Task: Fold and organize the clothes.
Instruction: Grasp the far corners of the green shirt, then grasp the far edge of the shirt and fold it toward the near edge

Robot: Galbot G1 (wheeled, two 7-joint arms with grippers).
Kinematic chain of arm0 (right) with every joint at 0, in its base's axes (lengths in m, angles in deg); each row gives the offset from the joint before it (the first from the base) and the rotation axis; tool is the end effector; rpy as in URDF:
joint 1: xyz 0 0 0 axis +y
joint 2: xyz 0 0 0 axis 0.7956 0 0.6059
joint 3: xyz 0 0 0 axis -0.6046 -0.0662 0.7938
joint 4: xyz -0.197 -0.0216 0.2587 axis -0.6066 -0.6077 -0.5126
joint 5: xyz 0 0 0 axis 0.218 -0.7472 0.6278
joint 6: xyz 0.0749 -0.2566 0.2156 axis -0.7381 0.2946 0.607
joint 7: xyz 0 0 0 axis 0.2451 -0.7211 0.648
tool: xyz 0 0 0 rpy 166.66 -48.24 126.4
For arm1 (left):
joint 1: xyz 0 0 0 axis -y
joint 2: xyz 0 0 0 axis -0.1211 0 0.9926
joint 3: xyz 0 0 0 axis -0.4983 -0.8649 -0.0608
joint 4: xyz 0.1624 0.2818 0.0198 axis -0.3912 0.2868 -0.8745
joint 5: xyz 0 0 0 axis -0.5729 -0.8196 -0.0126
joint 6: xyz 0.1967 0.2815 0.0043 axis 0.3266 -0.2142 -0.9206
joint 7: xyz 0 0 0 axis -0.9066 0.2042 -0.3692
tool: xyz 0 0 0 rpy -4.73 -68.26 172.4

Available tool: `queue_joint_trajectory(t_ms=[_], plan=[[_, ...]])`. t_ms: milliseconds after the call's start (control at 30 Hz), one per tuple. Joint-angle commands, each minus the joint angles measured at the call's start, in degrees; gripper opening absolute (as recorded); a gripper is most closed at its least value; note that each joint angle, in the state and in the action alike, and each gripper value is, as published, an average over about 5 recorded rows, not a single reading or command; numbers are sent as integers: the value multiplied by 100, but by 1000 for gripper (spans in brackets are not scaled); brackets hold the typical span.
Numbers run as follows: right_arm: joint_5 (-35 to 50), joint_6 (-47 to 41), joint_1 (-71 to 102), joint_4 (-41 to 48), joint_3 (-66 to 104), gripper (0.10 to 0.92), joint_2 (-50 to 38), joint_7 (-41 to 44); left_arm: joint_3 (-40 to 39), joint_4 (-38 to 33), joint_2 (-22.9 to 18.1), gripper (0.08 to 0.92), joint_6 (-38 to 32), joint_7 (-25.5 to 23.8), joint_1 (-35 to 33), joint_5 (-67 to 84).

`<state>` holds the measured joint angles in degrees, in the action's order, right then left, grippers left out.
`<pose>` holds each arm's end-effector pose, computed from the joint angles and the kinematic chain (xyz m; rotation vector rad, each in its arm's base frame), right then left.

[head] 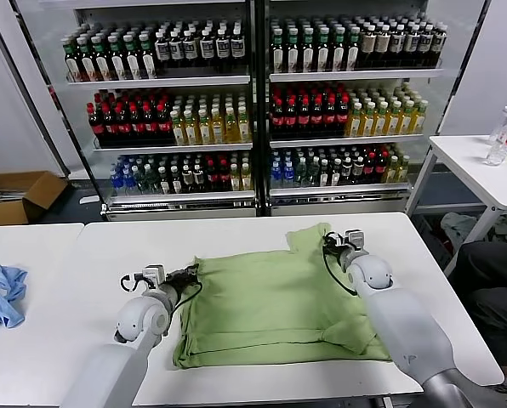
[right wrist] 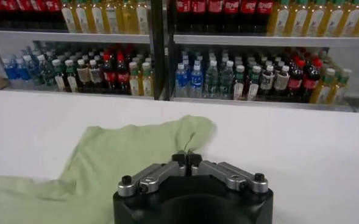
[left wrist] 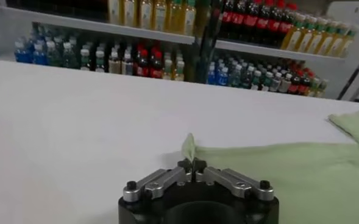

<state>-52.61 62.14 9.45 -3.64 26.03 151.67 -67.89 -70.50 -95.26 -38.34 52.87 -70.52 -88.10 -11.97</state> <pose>0.4722 -0.0563 -0.2792 0.2398 -2.6363 0.0403 0.3794 0.0360 -0.2839 -0.2164 -2.5658 0.2325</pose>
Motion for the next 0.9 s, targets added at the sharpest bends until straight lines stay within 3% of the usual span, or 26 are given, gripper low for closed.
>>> queue_joint_trajectory(t_ms=[33,500,900], plan=[[249,286,659,-1319,429,108,-347,-31,300,-1178,-5,86,-51,-51,-569,310],[413,143,2854,-3689,1758,108,-936,-239,1066,-2514,120,86,64,-98,-1760,577],[194,-76,4847,-4890,2914,108,-782,-419,1006,-2831,144,86,113,-218,-2664,-129]])
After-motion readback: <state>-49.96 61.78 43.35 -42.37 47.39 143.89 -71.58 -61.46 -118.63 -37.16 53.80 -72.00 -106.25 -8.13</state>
